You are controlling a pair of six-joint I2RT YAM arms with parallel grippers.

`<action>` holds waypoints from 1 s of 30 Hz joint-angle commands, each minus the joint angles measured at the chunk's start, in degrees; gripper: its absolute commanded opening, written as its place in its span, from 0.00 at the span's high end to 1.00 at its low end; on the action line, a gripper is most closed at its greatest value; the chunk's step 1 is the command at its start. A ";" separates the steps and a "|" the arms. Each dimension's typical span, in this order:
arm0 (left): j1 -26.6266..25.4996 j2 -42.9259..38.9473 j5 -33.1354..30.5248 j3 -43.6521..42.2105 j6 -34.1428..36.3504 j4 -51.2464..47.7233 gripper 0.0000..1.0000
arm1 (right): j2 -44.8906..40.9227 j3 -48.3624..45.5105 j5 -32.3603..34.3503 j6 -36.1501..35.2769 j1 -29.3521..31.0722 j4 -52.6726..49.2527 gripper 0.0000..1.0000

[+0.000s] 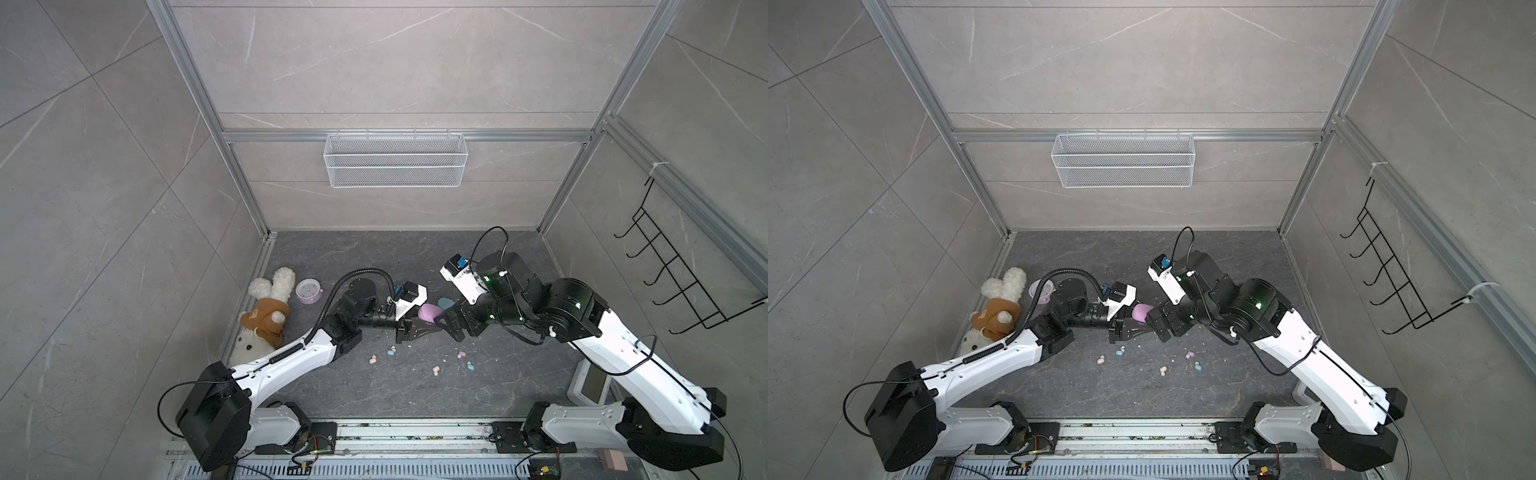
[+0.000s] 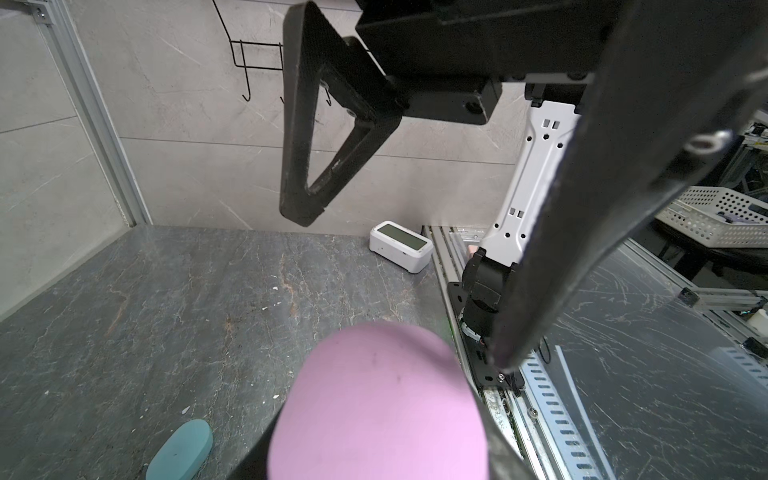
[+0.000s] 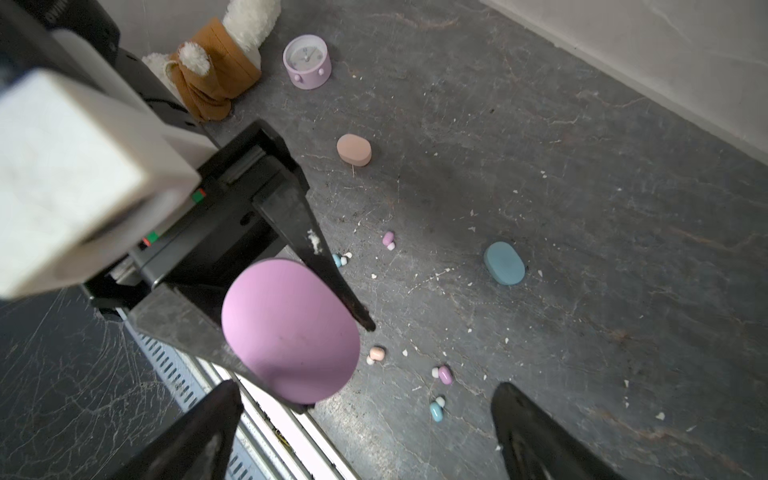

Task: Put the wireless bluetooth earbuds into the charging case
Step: 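Open the right gripper and draw it back from the pink case, then push the pink case lid open with the right gripper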

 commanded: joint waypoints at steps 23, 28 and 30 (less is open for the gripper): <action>-0.93 -0.92 1.21 1.47 0.88 -0.76 0.73 | 0.07 -2.26 2.72 -2.89 3.04 2.09 0.06; -0.95 -1.18 1.19 1.43 0.96 -0.77 0.76 | 0.59 -2.59 3.41 -2.90 3.29 1.29 0.06; -0.93 -1.25 1.20 1.47 0.92 -0.93 0.75 | 0.56 -2.64 3.88 -2.85 3.33 1.53 0.06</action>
